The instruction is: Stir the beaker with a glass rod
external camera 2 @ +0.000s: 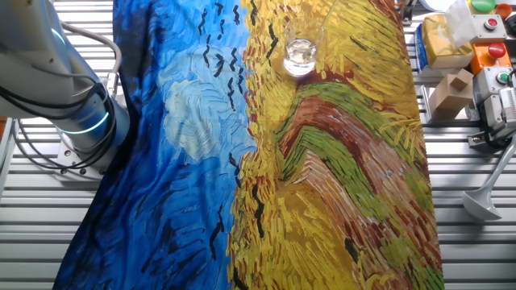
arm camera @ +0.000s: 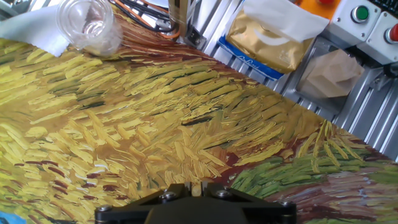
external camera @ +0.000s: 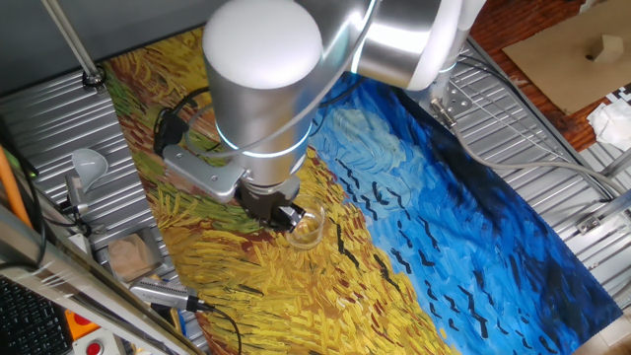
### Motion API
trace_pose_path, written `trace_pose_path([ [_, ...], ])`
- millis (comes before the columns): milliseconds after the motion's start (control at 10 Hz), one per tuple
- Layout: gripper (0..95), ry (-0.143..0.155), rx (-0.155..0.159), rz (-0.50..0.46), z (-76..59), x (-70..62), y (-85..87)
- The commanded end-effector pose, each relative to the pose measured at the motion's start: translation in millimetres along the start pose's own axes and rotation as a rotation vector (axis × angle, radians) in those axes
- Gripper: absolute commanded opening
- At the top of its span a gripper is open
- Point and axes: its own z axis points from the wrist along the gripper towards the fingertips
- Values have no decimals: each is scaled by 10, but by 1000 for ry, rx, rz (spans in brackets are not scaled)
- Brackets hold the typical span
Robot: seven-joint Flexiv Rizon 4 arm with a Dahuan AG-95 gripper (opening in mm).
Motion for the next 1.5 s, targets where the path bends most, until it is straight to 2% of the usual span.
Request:
trace_pose_path([
  [100,0,0,-4,5,-3,7,3],
  [1500,0,-6,-40,24,123,58,-47],
])
